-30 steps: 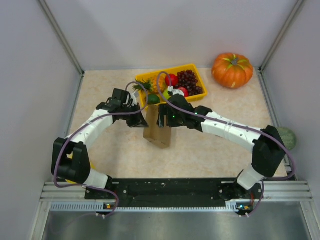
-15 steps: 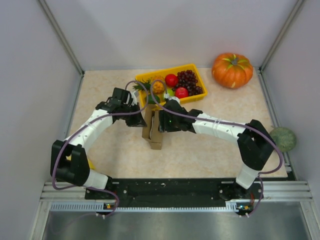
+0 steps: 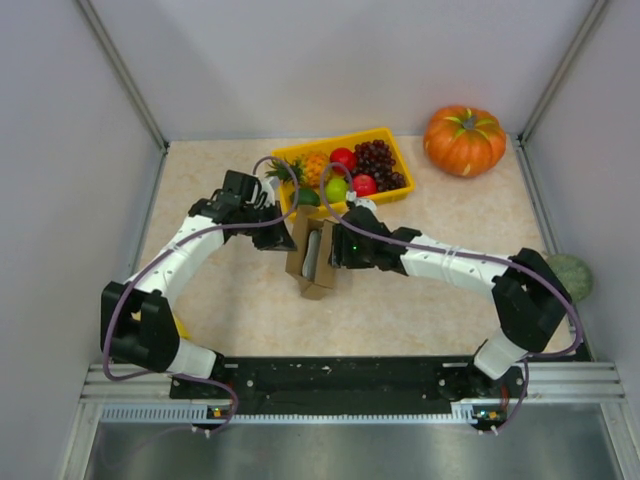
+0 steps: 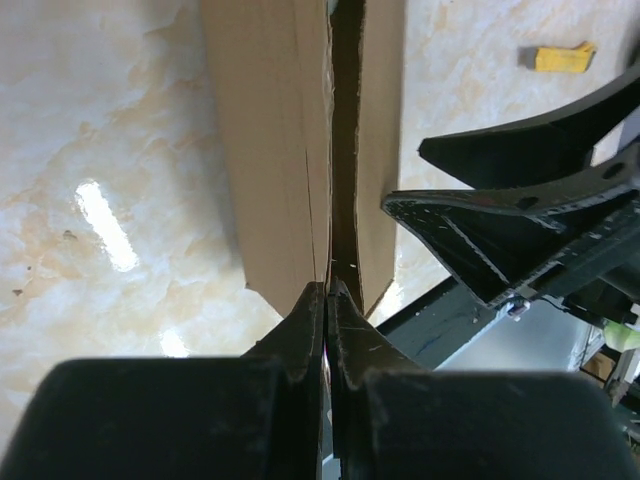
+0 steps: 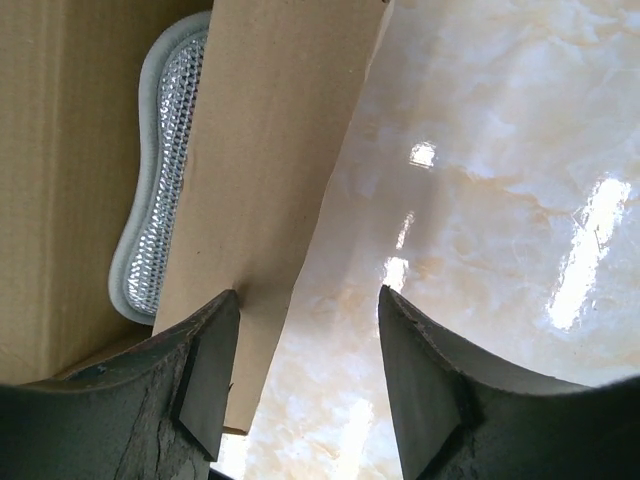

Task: Unpack the express box

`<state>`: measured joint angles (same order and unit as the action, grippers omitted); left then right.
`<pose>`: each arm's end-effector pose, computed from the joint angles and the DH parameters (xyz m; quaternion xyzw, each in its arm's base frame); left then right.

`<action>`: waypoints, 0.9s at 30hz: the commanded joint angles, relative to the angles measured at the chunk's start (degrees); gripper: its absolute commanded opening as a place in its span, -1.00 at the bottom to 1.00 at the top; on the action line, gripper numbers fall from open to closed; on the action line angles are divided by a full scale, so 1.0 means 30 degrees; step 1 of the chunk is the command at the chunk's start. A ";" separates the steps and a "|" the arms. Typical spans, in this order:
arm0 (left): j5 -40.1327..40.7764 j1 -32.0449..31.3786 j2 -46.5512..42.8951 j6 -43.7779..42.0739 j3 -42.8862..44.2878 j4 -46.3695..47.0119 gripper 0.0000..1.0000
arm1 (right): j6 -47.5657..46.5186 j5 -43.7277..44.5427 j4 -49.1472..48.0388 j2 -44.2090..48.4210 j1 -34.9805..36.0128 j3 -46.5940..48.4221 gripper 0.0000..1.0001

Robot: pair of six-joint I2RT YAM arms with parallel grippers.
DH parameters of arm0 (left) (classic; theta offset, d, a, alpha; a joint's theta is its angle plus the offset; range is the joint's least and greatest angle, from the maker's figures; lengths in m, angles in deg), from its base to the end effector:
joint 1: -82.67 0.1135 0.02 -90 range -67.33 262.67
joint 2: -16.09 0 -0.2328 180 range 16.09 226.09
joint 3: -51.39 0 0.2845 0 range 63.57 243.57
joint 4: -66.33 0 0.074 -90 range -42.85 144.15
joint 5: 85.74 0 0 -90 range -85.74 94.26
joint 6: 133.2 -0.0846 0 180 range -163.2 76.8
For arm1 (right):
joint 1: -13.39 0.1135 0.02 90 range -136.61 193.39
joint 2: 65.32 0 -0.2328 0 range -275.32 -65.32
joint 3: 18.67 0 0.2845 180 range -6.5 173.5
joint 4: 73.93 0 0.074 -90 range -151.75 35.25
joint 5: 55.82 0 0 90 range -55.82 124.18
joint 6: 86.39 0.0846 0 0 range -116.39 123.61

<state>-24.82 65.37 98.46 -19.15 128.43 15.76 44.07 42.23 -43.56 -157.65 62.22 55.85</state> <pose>0.3270 -0.1449 0.1953 0.0190 0.9282 -0.3248 0.1808 0.2759 0.2975 0.1415 -0.0430 0.9312 0.2035 0.2994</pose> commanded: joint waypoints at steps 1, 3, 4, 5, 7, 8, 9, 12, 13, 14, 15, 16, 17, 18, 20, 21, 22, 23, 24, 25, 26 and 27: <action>-0.2140 0.0024 -0.0708 -0.0049 0.1435 0.0083 -1.00 | 0.0278 0.0684 0.0966 0.0192 -0.0108 -0.0976 0.12; -0.2927 -0.0034 -0.0620 0.0096 0.1671 -0.0297 -1.00 | 0.0484 0.0743 0.0937 0.0134 -0.0108 -0.1269 0.13; -0.3310 -0.0005 -0.0620 0.0126 0.1700 -0.0298 -1.00 | 0.0572 0.0859 0.0850 0.0105 -0.0108 -0.1387 0.12; -0.3691 -0.0034 -0.0591 0.0214 0.1584 -0.0298 -1.00 | 0.0602 0.0947 0.0907 0.0104 -0.0108 -0.1475 0.12; -0.3900 -0.0034 -0.0678 0.0302 0.1496 -0.0415 -1.00 | 0.0602 0.1239 0.0761 -0.0071 -0.0137 -0.1739 0.11; -0.3842 -0.0034 -0.0824 0.0273 0.1379 -0.0474 -1.00 | 0.0631 0.1270 0.0645 -0.0100 -0.0137 -0.1826 0.11; -0.3668 -0.0034 -0.0825 0.0244 0.1320 -0.0503 -1.00 | 0.0603 0.1328 0.0499 -0.0188 -0.0137 -0.1972 0.11; -0.3666 -0.0034 -0.0884 0.0273 0.1056 -0.0533 -1.00 | 0.0689 0.1358 0.0205 -0.0364 -0.0166 -0.2091 0.11; -0.3608 -0.0034 -0.0855 0.0244 0.1027 -0.0533 -1.00 | 0.0690 0.1358 0.0175 -0.0480 -0.0195 -0.2062 0.12; -0.3549 -0.0034 -0.0912 0.0186 0.0997 -0.0591 -1.00 | 0.0719 0.1387 0.0175 -0.0511 -0.0167 -0.2062 0.11; -0.3462 -0.0034 -0.0913 0.0156 0.1026 -0.0707 -1.00 | 0.0778 0.1417 0.0146 -0.0482 -0.0166 -0.2091 0.11; -0.3258 -0.0034 -0.0942 0.0127 0.1084 -0.0767 -1.00 | 0.0778 0.1446 0.0146 -0.0424 -0.0166 -0.2091 0.11; -0.3082 -0.0034 -0.0942 -0.0018 0.1288 -0.0854 -1.00 | 0.0807 0.1446 0.0146 -0.0307 -0.0166 -0.2120 0.11; -0.2935 -0.0034 -0.0942 -0.0078 0.1406 -0.1000 -1.00 | 0.0866 0.1533 0.0117 -0.0219 -0.0166 -0.2207 0.11; -0.2525 -0.0005 -0.0972 -0.0166 0.1698 -0.1323 -1.00 | 0.0895 0.1592 0.0146 0.0161 -0.0195 -0.2266 0.11; -0.2407 -0.0005 -0.1001 -0.0166 0.1758 -0.1411 -1.00 | 0.0924 0.1622 0.0175 0.0250 -0.0225 -0.2354 0.12; -0.2319 -0.0005 -0.1001 -0.0166 0.1759 -0.1528 -1.00 | 0.0925 0.1622 0.0175 0.0367 -0.0254 -0.2384 0.11; -0.2202 -0.0005 -0.1059 -0.0137 0.1817 -0.1587 -1.00 | 0.0954 0.1651 0.0175 0.0484 -0.0283 -0.2384 0.12; -0.2230 0.0024 -0.1088 -0.0108 0.1759 -0.1588 -1.00 | 0.0983 0.1680 0.0204 0.0514 -0.0400 -0.2442 0.12; -0.2288 0.0053 -0.1089 -0.0079 0.1759 -0.1646 -1.00 | 0.1012 0.1622 0.0233 0.0515 -0.0430 -0.2471 0.12; -0.2521 0.0083 -0.1089 0.0067 0.1614 -0.1675 -1.00 | 0.1013 0.1593 0.0205 0.0486 -0.0488 -0.2472 0.12; -0.2987 0.0141 -0.1089 0.0126 0.1496 -0.1617 -1.00 | 0.1013 0.1564 0.0262 0.0456 -0.0576 -0.2472 0.12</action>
<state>-31.64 65.39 97.45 -18.95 131.40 11.63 46.19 45.82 -41.09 -158.66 61.81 48.92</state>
